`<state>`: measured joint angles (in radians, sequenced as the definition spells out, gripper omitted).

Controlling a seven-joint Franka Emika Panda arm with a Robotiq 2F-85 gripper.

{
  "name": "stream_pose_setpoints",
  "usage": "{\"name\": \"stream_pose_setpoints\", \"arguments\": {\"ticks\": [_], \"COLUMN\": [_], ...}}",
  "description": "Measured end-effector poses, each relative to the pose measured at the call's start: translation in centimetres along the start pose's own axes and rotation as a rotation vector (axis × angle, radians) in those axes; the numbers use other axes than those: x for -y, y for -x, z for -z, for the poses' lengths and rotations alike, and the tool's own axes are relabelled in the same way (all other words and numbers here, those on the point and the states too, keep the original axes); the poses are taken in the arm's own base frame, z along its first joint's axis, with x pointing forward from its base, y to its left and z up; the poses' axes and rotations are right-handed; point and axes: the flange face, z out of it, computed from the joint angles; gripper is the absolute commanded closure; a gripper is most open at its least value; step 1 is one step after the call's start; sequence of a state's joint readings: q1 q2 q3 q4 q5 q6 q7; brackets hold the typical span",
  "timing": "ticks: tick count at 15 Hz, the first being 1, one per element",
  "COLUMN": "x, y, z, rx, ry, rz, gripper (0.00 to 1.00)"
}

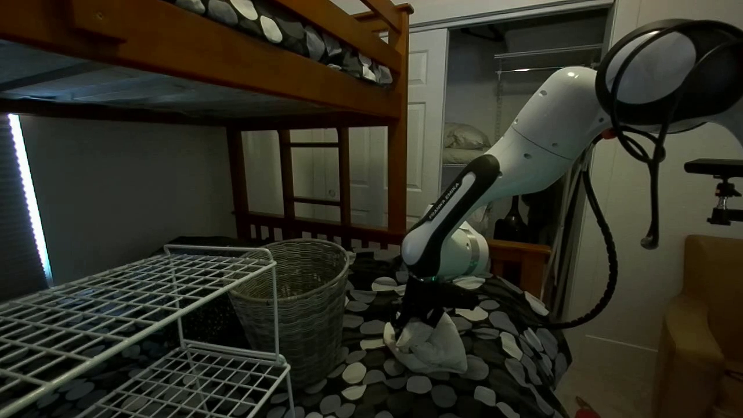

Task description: Fold the towel three times

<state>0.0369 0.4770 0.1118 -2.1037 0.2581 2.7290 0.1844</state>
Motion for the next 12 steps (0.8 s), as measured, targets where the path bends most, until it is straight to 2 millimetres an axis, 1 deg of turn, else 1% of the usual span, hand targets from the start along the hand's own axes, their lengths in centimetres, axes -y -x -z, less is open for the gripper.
{"name": "stream_pose_setpoints", "arguments": {"ticks": [1,2,4,7,9,12], "x": [-0.1,-0.1,-0.3,-0.1,-0.1,-0.5], "y": [-0.2,-0.5,-1.1,-1.5,-0.8,1.6], "z": [0.5,1.1,2.7,6.2,8.5,11.8], "rx": [-0.009,-0.019,-0.044,-0.078,-0.064,-0.039], "ry": [0.002,0.005,0.004,-0.007,-0.001,0.069], "rz": [0.003,0.005,0.004,0.010,0.032,0.121], "gripper": [0.04,0.01,0.00,0.00,0.00,0.00]}}
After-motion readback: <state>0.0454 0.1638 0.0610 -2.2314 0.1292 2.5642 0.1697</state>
